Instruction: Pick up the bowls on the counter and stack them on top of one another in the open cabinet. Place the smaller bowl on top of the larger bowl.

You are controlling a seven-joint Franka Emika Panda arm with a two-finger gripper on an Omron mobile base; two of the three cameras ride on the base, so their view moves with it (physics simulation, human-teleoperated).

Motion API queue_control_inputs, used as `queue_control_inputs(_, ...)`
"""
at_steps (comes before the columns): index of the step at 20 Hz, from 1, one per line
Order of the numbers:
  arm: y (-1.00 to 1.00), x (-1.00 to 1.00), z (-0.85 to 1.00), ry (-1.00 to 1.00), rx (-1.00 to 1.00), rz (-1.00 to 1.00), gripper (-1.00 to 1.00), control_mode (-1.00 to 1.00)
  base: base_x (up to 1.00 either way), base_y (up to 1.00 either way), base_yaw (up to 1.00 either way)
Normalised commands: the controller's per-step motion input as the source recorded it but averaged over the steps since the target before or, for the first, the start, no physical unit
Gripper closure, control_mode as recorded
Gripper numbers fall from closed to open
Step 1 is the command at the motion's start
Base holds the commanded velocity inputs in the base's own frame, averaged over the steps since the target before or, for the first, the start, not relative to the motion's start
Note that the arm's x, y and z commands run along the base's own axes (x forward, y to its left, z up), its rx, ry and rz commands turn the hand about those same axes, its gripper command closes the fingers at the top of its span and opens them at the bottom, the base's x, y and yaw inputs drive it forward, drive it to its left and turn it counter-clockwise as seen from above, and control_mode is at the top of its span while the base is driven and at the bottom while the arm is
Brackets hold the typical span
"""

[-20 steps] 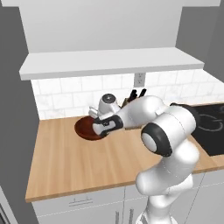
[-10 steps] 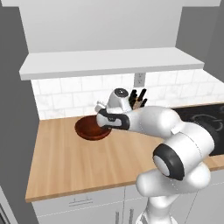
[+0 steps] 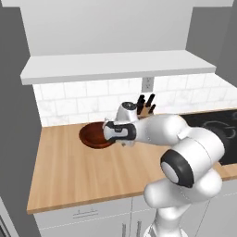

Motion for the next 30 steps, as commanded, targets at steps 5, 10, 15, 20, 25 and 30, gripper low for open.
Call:
queue_control_inputs(5, 0.27, 0.36, -0.11, 0.07, -0.08, 0.0, -1.0, -1.0, 0.0, 0.0, 0.0)
queue_control_inputs(10, 0.14, 0.08, -0.29, 0.01, -0.06, 0.0, -1.0, -1.0, 0.0, 0.0, 0.0)
queue_control_inputs(15, 0.02, 0.0, -0.43, -0.01, -0.03, 0.0, 1.0, -1.0, 0.0, 0.0, 0.0)
queue_control_inputs(20, 0.0, 0.0, -0.1, -0.02, 0.0, 0.0, 1.0, -1.0, 0.0, 0.0, 0.0)
queue_control_inputs(25, 0.0, -0.06, 0.36, 0.0, 0.0, -0.02, 1.0, -1.0, 0.0, 0.0, 0.0)
queue_control_inputs(30, -0.06, -0.58, 0.97, -0.02, 0.02, -0.1, 1.0, -1.0, 0.0, 0.0, 0.0)
